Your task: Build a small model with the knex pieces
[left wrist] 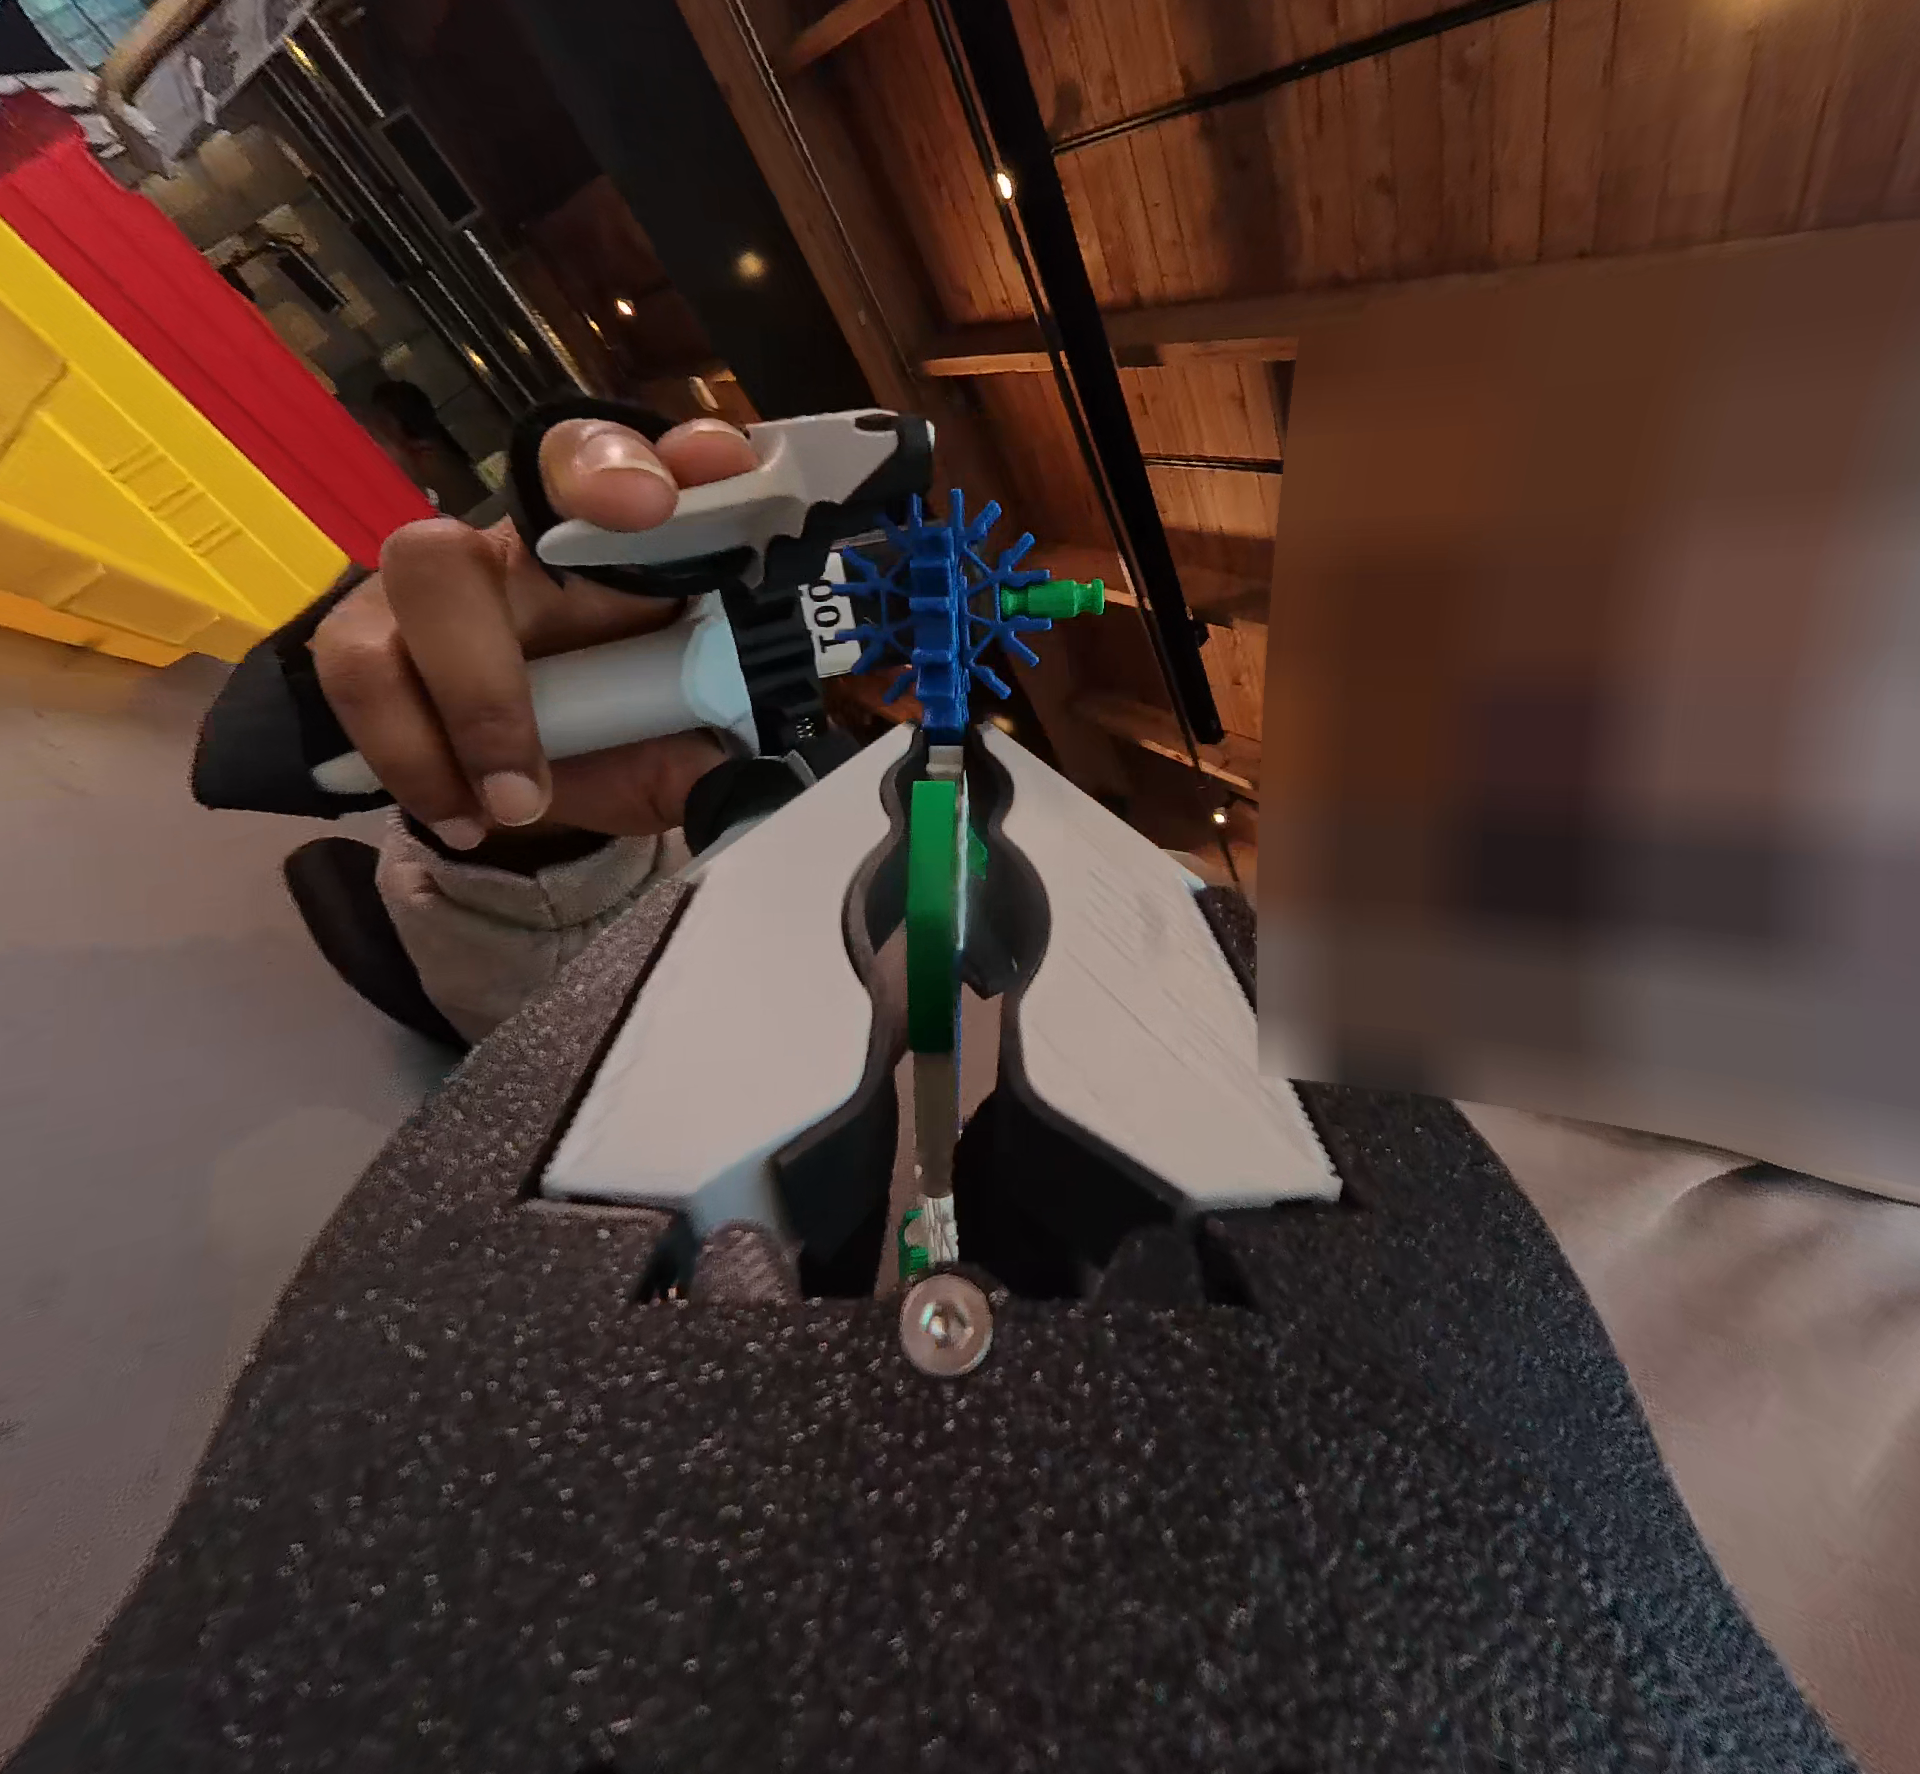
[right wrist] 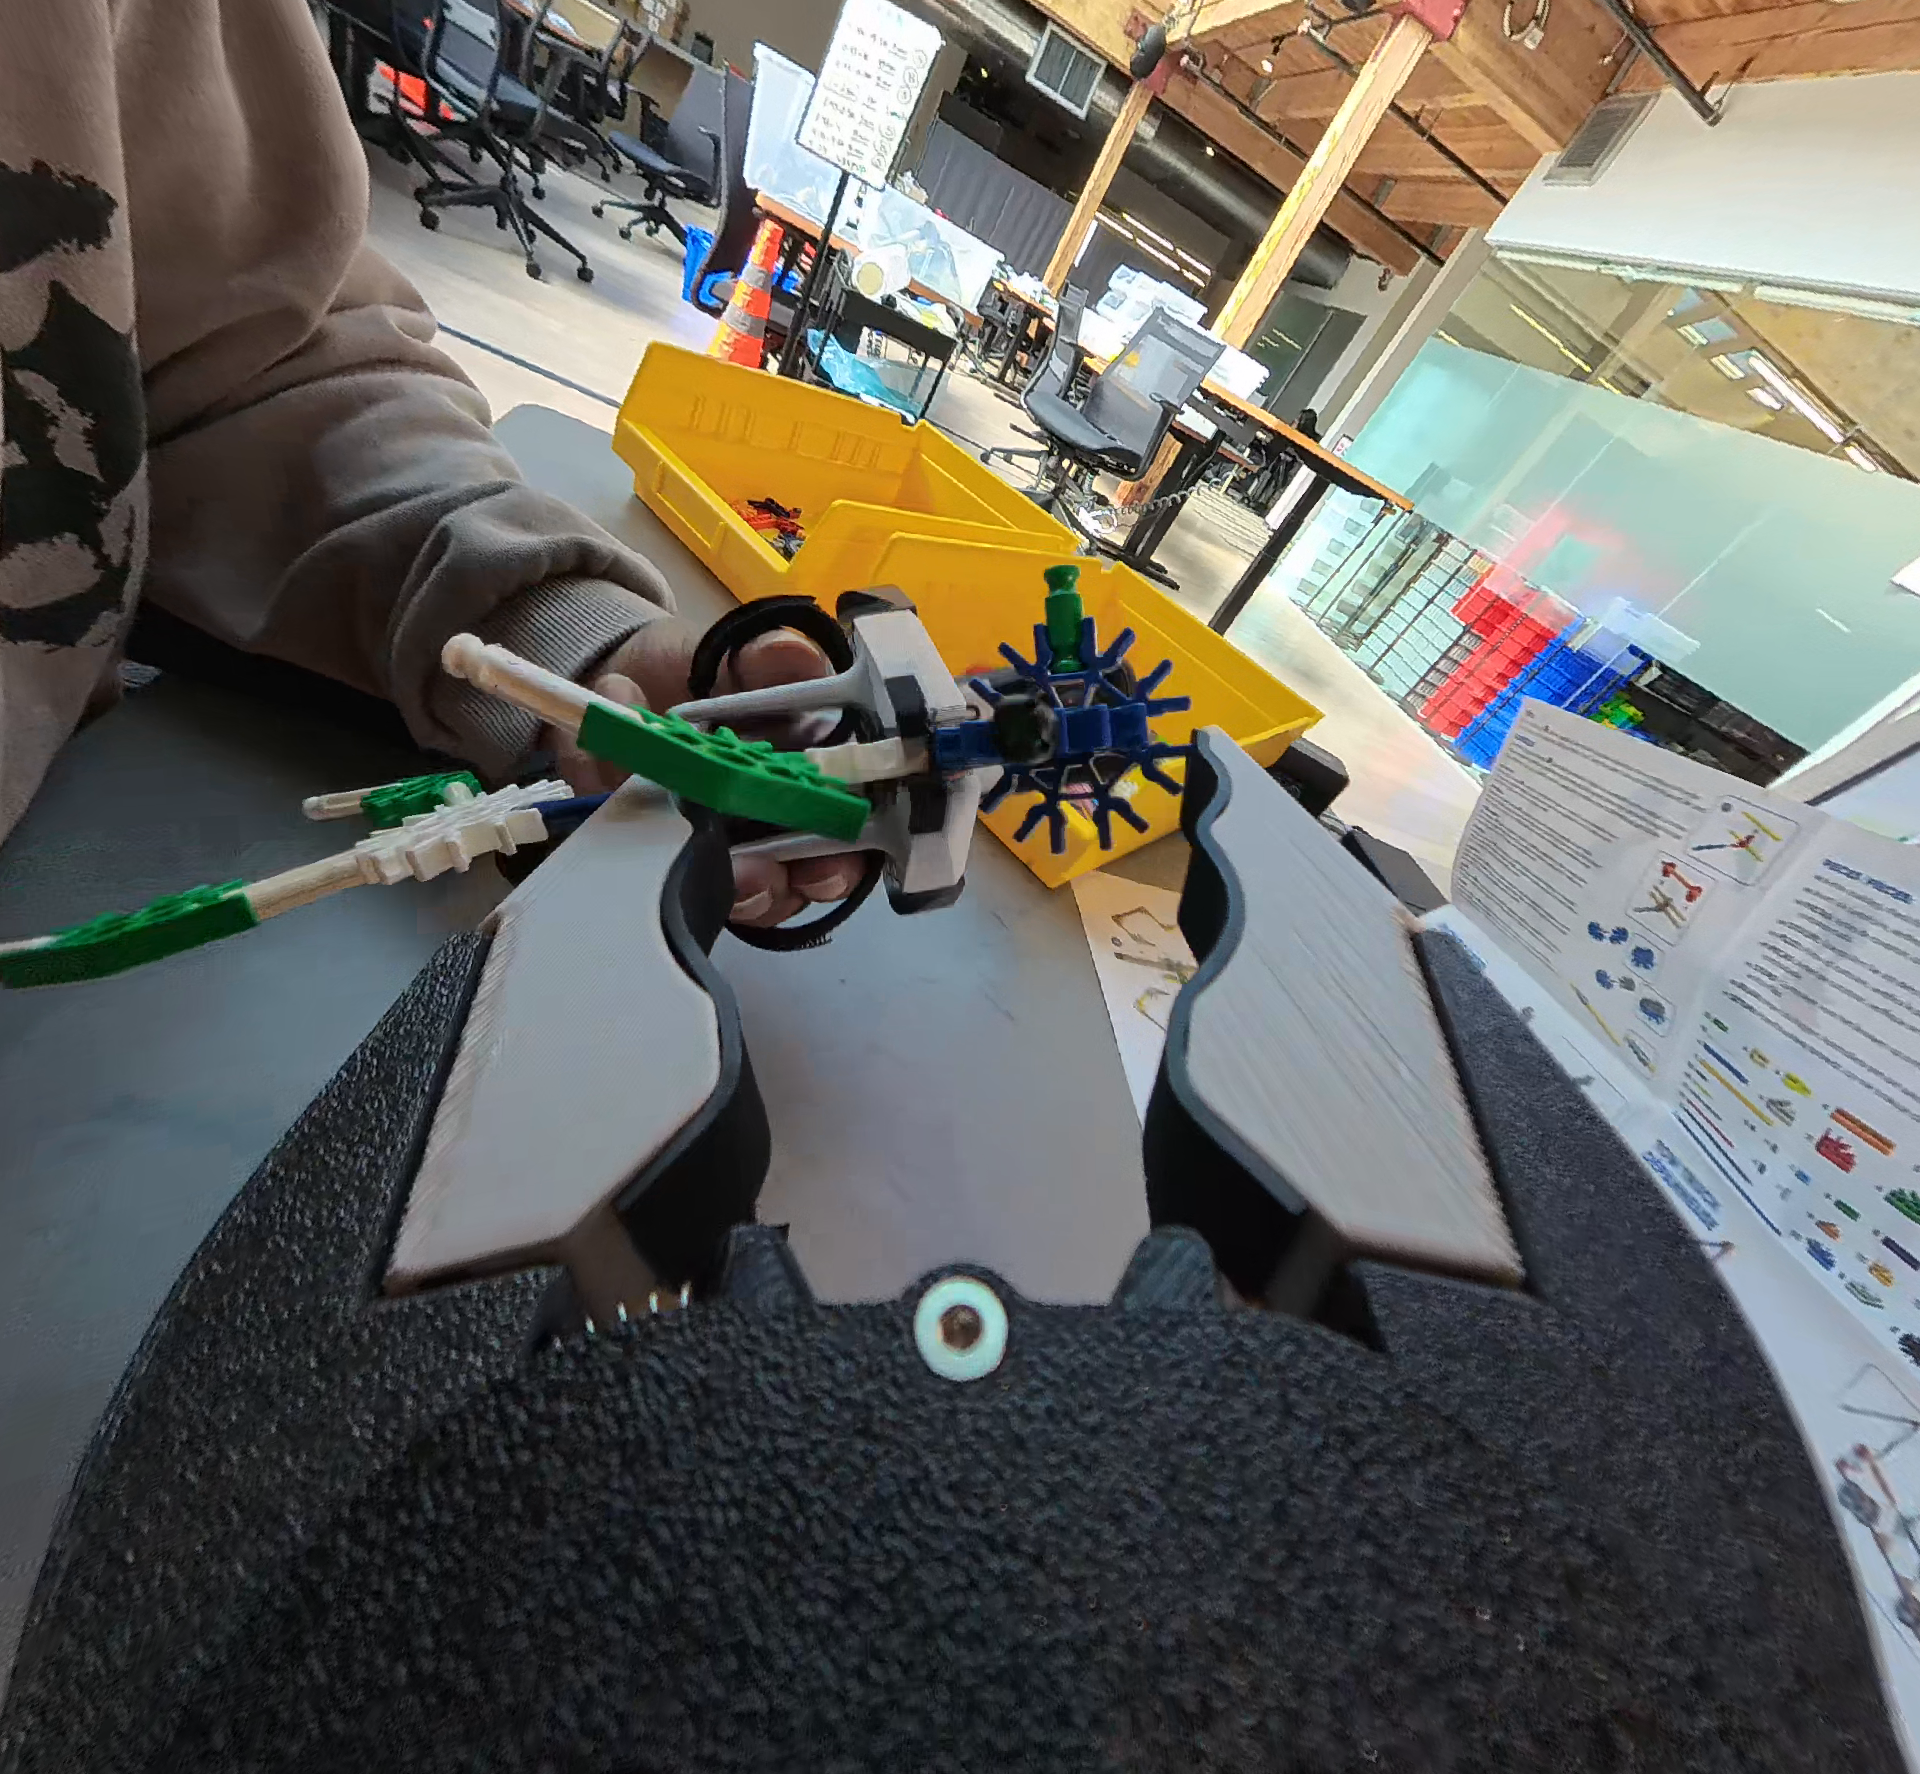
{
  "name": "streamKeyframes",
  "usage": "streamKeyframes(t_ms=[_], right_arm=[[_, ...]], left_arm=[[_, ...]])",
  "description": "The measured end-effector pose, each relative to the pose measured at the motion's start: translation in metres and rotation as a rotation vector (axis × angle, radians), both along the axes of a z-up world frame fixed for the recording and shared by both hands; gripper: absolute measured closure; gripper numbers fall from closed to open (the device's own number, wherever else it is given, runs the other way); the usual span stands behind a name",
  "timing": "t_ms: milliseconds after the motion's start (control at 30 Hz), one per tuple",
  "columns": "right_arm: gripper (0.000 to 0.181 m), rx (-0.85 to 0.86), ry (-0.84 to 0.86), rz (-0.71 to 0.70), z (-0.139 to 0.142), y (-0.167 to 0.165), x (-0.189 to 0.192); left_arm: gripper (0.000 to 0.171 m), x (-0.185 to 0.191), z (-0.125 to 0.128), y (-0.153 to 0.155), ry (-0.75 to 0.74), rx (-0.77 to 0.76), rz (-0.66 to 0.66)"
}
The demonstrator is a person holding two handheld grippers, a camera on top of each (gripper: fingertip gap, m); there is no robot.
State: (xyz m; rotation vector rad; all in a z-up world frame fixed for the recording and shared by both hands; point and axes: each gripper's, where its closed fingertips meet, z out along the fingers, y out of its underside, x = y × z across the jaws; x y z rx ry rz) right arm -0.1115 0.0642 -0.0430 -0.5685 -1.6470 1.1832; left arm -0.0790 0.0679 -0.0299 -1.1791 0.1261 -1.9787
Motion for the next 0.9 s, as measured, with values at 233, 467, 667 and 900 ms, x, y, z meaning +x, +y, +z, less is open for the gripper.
streamKeyframes(t_ms=[233,467,667,900], right_arm=[[0.094,-0.012,-0.349,0.029,-0.039,0.023,0.014],[0.117,-0.310,-0.452,0.187,-0.012,0.048,0.054],[0.140,-0.208,-0.491,0.114,0.019,0.038,0.038],[0.151,-0.124,-0.839,0.168,0.028,0.012,0.044]], left_arm=[[0.165,0.002,-0.019,0.008,0.309,0.046,0.120],[0.168,0.005,-0.028,0.010,0.564,0.091,0.203],[0.168,0.014,-0.034,0.012,0.835,0.161,0.285],[0.168,0.020,-0.021,0.006,1.134,0.313,0.402]])
